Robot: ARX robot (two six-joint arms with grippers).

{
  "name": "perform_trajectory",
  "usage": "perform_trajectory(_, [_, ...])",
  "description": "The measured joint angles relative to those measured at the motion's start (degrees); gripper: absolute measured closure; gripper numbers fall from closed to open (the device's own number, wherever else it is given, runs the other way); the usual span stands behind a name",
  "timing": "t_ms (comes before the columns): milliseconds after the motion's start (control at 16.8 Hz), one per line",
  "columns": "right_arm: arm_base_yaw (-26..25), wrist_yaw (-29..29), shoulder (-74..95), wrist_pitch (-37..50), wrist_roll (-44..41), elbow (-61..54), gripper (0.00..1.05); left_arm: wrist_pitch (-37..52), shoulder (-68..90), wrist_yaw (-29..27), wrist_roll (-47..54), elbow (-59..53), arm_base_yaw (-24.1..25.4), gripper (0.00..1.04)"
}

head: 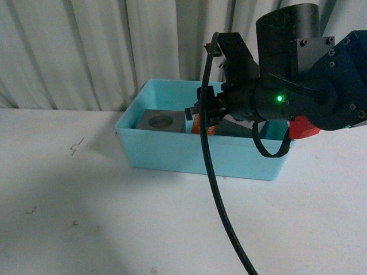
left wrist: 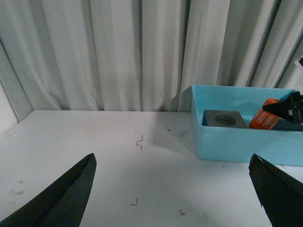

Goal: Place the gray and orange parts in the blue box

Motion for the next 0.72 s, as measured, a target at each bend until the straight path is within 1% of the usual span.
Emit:
perform_trajectory(239, [0.04,1.42,3.10,-2.14,0.28,4.09,0.58,0.02,0.00,0.00,0.00,0.00,0.00,0.07])
perform_trajectory(657, [0.59,1.88,5.01,-3.93,0.39,6.58,0.57,0.00,0.00,0.00,0.00,0.00,0.00,0.07])
perform_trajectory(716, [0.70,1.99,5.01,-3.98,0.42,6.64,0.46,0.00,0.00,0.00,0.00,0.00,0.00,0.07])
